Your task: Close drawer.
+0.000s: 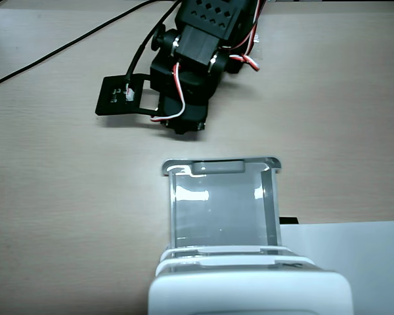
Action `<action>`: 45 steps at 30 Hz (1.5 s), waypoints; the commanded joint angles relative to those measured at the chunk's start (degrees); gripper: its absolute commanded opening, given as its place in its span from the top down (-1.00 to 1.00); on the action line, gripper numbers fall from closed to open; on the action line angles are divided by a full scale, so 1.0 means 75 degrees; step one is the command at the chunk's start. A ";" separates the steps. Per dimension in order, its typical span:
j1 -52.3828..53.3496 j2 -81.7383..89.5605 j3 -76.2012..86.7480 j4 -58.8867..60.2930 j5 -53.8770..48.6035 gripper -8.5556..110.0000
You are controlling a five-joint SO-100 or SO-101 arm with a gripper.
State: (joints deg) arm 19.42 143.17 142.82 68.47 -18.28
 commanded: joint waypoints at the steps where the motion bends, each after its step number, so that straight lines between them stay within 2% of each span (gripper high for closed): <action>1: -0.0105 0.0082 -0.0082 -0.0070 0.0000 0.85; 18: -0.0727 0.0000 -0.0094 -0.0141 0.0363 0.85; 32: -0.0914 -0.0398 0.0434 -0.0809 0.0363 0.85; 45: -0.2227 -0.1289 0.0281 -0.2695 0.1887 0.85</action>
State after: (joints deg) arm 4.83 135.44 147.13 51.06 -5.54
